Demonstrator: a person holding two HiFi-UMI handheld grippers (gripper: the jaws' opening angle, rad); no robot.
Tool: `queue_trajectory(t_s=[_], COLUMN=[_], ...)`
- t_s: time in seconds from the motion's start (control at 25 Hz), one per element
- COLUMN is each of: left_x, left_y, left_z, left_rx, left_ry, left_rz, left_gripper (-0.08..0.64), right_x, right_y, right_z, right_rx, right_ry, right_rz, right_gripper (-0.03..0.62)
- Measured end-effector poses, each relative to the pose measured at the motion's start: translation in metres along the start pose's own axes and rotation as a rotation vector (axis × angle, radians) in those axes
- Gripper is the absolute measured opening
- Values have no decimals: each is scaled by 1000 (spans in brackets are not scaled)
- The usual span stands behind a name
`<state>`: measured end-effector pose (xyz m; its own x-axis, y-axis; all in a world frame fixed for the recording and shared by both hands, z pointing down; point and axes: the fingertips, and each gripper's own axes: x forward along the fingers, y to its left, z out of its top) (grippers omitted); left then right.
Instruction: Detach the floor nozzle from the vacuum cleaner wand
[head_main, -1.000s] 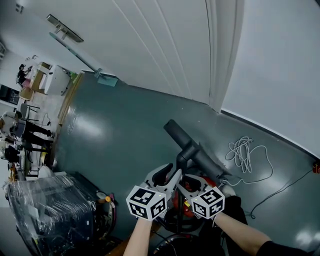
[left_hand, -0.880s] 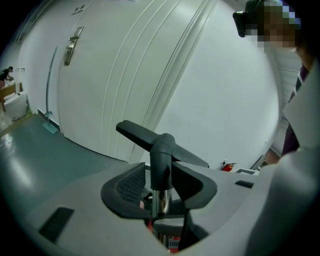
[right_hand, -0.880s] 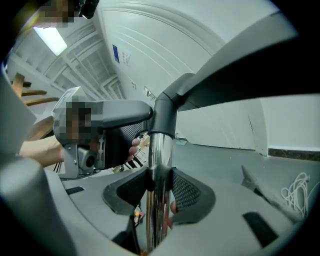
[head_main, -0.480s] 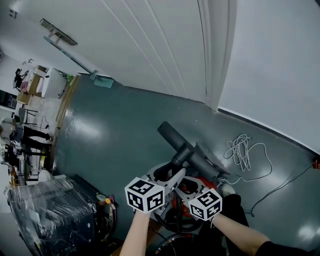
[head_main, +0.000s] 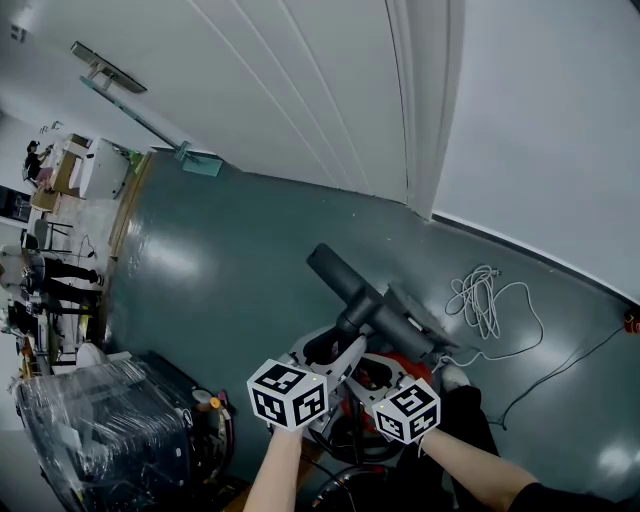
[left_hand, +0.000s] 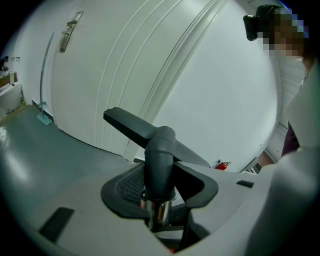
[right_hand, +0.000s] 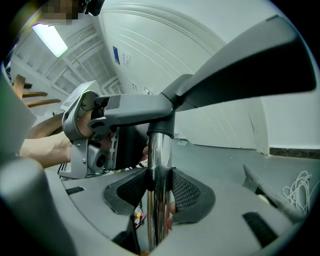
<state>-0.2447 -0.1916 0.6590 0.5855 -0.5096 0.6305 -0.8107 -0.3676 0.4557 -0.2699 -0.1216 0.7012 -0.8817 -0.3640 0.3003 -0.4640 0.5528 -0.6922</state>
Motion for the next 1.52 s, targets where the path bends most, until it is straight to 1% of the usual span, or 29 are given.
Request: queue_trajectory(t_s=[0.08,0.2,0.24,0.28,0.32,0.4,0.44,0.48,0.56,0.68,0.72,0.76,0.8,0.88,0.92,0.96,1.0,1.08,1.2,1.52], left_x=[-1,-2,-2,-3,-4,-6,-6,-5,-4,-2,-2,-2,-3,-7,-9,-11,-12,-16,-21,-28], left_y=[1,1,1,1,-1,-5,-7,-8,-6,-1,1,1,-1,-8,-12,-13,-13,-10,-6,-9], left_z=[0,-1,-1,0,1,2,3,3,3,4,4,5,6,17,28,43,58,80,85,84], left_rx=[-11,-60,-58,-33,18,147,185,191,143,16,-5,6,55,212,266,281,266,208,147,133], left_ry=[-7,-4,-1,2,4,8,10,11,19,26,24,21,15,-8,-30,-57,-84,-129,-163,-193], left_rz=[15,9,13,28,53,112,129,133,117,85,86,99,124,192,214,219,210,182,169,182], left_gripper=[176,175,175,175,175,173,175,173,173,173,173,173,173,172,172,170,169,166,164,164], right_x=[-1,-1,-1,-1,-1,-1,-2,-2,-3,-3,-3,-2,-1,-1,-2,-3,-4,-4,-4,-5], right_y=[0,1,1,2,2,2,2,1,1,1,1,2,3,2,1,-2,-4,-5,-1,-1], right_z=[0,-1,-1,-2,-2,-2,-2,-2,-2,-2,-2,-2,-2,-3,-4,-4,-4,-4,-6,-4], right_rx=[0,0,-2,-3,-2,6,9,11,9,8,9,8,6,6,9,13,14,14,17,4], right_ry=[-3,0,4,9,14,21,23,24,25,27,28,30,33,38,36,33,30,33,44,63], right_rz=[-3,-5,-5,-5,-6,-9,-10,-11,-12,-16,-14,-9,-2,2,-3,-9,-12,-10,-3,11], right_gripper=[155,154,153,153,153,152,152,152,152,150,150,150,150,150,150,150,150,150,150,152])
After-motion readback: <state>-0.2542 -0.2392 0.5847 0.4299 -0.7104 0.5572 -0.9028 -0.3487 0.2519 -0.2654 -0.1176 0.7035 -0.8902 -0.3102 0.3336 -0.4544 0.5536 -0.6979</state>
